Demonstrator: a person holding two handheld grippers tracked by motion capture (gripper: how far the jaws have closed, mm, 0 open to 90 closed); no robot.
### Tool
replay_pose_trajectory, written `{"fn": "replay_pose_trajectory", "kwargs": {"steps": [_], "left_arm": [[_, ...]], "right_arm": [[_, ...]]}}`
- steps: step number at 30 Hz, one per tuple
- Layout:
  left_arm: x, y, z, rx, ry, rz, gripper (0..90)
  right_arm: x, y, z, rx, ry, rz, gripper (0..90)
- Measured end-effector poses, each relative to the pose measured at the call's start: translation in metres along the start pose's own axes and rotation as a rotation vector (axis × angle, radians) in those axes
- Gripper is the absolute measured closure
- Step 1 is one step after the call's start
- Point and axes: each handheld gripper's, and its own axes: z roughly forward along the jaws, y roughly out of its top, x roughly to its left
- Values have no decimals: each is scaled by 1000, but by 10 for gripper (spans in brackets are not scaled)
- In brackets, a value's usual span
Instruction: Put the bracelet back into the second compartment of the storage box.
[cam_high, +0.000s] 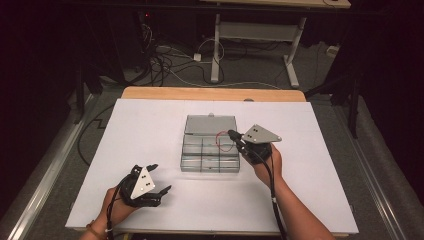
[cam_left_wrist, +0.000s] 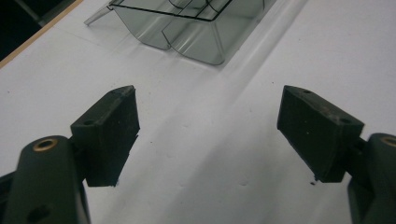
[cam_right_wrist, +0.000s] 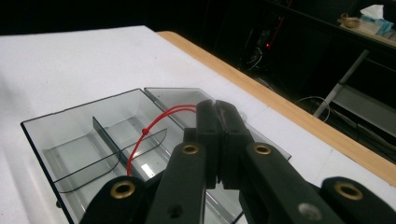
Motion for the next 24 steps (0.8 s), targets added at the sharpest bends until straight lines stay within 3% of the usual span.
{"fn": "replay_pose_trajectory", "kwargs": {"steps": [5, 24], "left_arm": [[2, -1, 1, 16, 21, -3, 201], [4, -2, -2, -2, 22, -15, 200]], "right_arm": [[5, 1, 15, 25, 9, -16, 898], [13, -6, 64, 151, -5, -83, 898]]}}
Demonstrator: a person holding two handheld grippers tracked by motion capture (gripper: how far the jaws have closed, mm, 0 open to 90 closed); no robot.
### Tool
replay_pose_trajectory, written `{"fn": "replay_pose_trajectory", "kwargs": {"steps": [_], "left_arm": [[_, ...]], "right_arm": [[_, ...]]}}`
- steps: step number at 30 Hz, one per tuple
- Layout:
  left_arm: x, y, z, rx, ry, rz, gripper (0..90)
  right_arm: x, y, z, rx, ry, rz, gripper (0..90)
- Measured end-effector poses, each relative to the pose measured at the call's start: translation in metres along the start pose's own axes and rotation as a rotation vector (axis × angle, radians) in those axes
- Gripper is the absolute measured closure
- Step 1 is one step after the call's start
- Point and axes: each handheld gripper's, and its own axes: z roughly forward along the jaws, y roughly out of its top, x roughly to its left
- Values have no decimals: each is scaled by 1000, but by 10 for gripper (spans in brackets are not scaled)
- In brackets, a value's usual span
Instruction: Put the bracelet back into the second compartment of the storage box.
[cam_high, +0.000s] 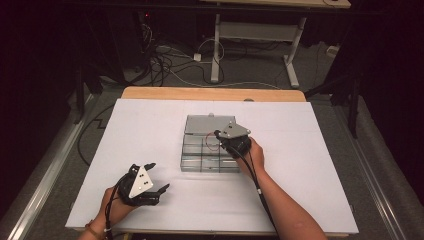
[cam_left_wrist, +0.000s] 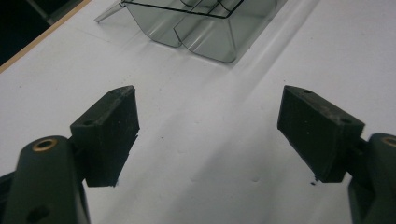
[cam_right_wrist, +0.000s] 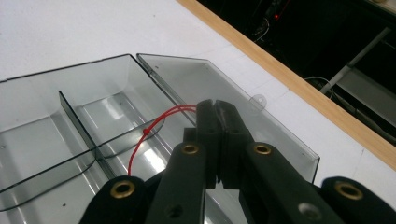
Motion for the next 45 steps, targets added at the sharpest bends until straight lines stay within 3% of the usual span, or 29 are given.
{"fn": "replay_pose_trajectory", "kwargs": {"steps": [7, 14, 21, 26, 32, 45], "left_arm": [[0, -1, 1, 4, -2, 2, 200], [0, -1, 1, 5, -4, 2, 200], [-1, 0, 1, 7, 5, 12, 200], [-1, 0, 1, 8, 6, 17, 200], [-2, 0, 1, 10, 7, 22, 200], [-3, 0, 2, 11, 4, 26, 200]], "right_arm": [[3, -1, 9, 47, -37, -47, 897], [4, -3, 14, 71, -33, -52, 897], [7, -3, 15, 106, -15, -96, 897], [7, -4, 15, 117, 6, -89, 897], [10, -4, 17, 157, 24, -125, 896], [8, -6, 17, 157, 58, -99, 883]]}}
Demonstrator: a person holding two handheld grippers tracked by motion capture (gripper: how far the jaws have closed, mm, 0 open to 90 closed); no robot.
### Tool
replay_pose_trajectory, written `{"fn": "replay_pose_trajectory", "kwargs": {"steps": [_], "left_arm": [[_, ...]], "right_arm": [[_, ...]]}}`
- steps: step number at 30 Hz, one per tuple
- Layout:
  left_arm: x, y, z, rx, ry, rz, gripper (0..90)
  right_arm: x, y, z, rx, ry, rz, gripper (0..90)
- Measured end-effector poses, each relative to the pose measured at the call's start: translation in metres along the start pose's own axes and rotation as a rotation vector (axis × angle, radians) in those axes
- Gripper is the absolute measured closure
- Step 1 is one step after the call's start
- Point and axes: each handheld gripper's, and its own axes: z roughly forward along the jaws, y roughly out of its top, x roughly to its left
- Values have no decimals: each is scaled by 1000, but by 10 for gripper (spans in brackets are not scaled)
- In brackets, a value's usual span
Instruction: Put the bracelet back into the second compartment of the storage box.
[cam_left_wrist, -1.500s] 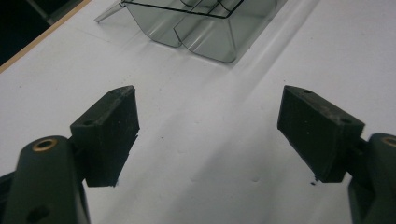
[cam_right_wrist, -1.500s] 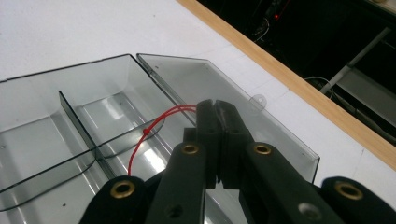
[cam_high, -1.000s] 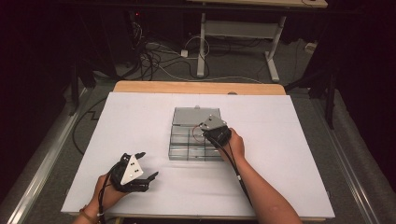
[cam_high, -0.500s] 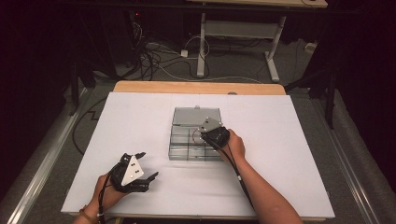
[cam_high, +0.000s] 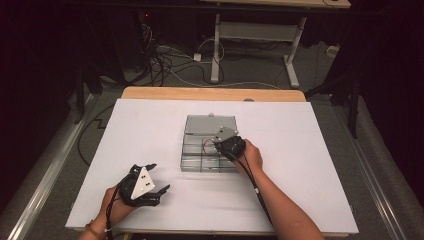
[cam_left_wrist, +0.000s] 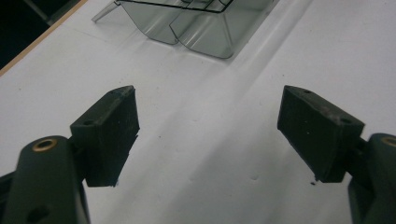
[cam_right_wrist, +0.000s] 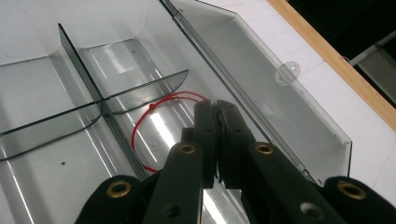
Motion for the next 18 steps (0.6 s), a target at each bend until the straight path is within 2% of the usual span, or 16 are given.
{"fn": "replay_pose_trajectory", "kwargs": {"steps": [11, 18], "left_arm": [[-1, 0, 0, 5, -1, 0, 200], [-1, 1, 0, 2, 1, -6, 200]], "right_arm": [[0, -1, -1, 1, -4, 17, 825], [-2, -2, -8, -53, -2, 58, 786]]}}
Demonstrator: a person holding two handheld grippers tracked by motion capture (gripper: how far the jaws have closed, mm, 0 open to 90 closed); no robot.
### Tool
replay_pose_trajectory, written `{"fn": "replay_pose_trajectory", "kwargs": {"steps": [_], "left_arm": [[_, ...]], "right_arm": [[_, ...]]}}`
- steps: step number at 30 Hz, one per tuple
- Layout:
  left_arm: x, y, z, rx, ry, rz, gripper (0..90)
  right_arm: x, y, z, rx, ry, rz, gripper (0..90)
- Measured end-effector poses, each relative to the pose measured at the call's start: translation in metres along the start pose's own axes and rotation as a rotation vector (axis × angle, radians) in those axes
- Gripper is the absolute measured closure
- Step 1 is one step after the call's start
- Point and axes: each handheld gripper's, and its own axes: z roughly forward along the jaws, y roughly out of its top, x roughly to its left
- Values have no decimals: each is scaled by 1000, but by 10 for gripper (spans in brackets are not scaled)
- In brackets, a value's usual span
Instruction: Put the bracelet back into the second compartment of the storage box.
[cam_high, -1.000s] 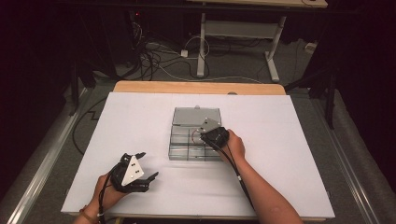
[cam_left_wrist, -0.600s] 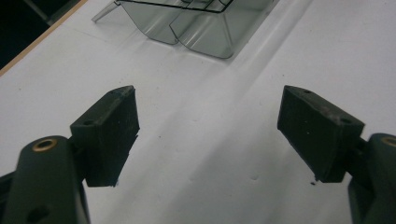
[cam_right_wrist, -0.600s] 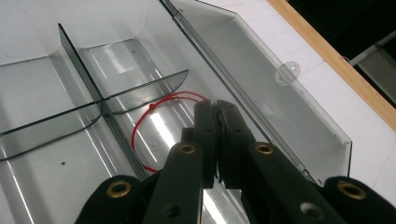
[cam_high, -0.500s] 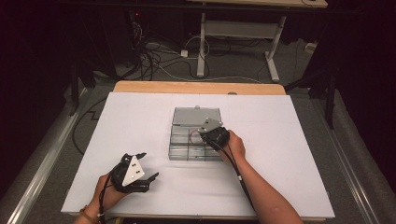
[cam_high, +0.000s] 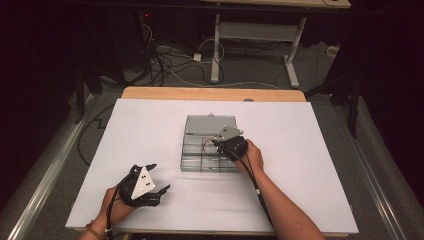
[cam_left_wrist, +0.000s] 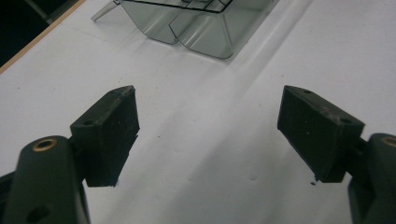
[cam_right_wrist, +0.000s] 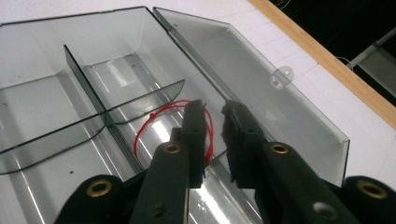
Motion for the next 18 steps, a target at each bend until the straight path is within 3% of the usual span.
{"fn": "replay_pose_trajectory", "kwargs": {"steps": [12, 18], "left_arm": [[0, 0, 1, 1, -2, -4, 200], [0, 0, 1, 5, -2, -4, 200]], "right_arm": [[-2, -2, -17, -75, -17, 61, 721], [-6, -5, -29, -107, -19, 102, 601]]}}
